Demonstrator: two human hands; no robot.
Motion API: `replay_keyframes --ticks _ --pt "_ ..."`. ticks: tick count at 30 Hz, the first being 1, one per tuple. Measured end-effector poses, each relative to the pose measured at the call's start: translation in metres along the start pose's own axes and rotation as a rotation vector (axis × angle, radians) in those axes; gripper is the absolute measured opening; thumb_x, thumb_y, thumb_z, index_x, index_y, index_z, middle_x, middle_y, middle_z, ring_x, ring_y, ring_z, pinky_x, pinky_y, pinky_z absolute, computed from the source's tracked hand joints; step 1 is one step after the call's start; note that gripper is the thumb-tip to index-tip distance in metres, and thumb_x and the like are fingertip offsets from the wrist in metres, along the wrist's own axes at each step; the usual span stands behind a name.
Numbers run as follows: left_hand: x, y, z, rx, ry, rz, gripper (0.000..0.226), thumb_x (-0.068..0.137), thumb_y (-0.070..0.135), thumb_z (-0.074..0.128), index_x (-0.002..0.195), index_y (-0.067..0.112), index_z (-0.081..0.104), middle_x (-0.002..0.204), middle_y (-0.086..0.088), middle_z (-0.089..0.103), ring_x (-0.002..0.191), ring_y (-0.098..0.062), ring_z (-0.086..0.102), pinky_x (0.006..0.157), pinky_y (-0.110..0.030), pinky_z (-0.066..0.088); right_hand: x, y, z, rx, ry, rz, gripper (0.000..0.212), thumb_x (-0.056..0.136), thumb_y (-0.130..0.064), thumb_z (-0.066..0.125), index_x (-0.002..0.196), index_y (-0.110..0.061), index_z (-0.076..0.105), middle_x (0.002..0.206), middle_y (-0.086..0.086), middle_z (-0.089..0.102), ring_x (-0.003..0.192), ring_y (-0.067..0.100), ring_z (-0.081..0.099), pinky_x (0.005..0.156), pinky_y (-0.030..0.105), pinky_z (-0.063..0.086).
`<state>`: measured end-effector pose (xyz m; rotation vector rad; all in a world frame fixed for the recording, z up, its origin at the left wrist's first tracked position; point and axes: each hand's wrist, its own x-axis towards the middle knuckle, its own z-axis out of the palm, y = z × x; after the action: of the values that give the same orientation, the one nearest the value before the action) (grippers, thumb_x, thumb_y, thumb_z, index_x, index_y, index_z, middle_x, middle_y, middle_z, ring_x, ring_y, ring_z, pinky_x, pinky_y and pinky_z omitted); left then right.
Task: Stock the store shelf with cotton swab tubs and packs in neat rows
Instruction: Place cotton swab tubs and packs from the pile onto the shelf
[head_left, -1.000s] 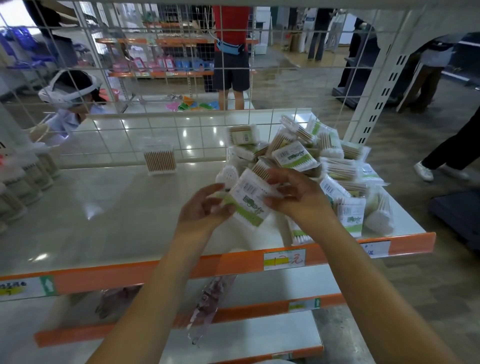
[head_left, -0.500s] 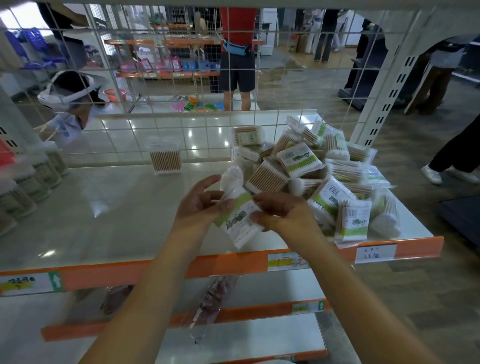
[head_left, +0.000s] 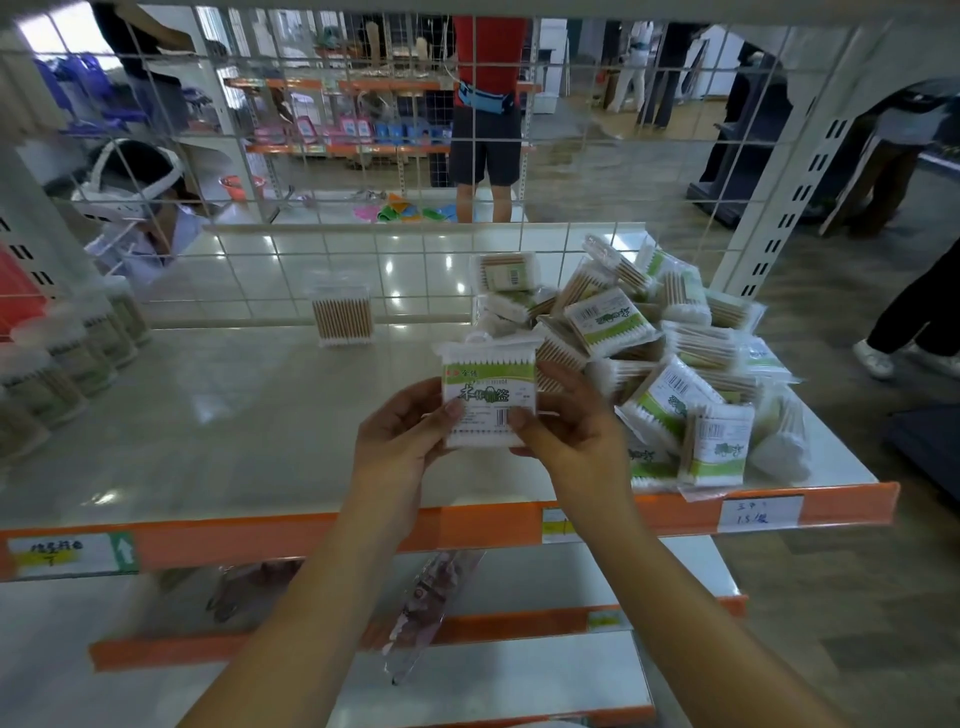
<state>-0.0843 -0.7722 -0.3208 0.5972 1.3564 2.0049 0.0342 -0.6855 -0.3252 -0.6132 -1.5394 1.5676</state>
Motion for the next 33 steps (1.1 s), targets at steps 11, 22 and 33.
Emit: replay_keyframes --ticks 11,22,33 --pt "-0.003 0.002 0.002 -0.070 -0.018 -0.020 0.027 0.065 0.007 0.065 0.092 0.008 0.066 0.082 -0.004 0.073 0.076 -0.017 0.070 0.062 -0.022 0.055 0.001 0.006 -0.005 -0.107 -0.025 -0.161 0.034 0.079 -0.020 0.065 0.111 -0.030 0.059 0.100 0.004 0.070 0.092 0.017 0.067 0.081 0.036 0.056" --pt "-0.005 0.008 0.006 -0.010 -0.083 0.082 0.031 0.062 -0.001 0.074 0.087 0.011 0.060 0.074 0.001 0.070 0.068 -0.011 0.066 0.057 -0.020 0.051 0.007 0.008 -0.004 -0.449 0.078 -0.346 0.027 0.079 -0.033 0.062 0.102 -0.020 0.067 0.086 -0.008 0.054 0.073 0.001 0.053 0.064 0.008 0.042" --pt "-0.016 0.004 0.009 0.536 -0.143 0.394 0.017 0.071 0.015 0.068 0.086 0.023 0.064 0.088 -0.003 0.063 0.079 -0.012 0.061 0.068 -0.019 0.047 0.004 0.001 0.007 -0.407 -0.025 -0.128 0.040 0.067 -0.065 0.058 0.091 -0.034 0.062 0.088 0.000 0.069 0.083 0.016 0.066 0.072 0.045 0.054"
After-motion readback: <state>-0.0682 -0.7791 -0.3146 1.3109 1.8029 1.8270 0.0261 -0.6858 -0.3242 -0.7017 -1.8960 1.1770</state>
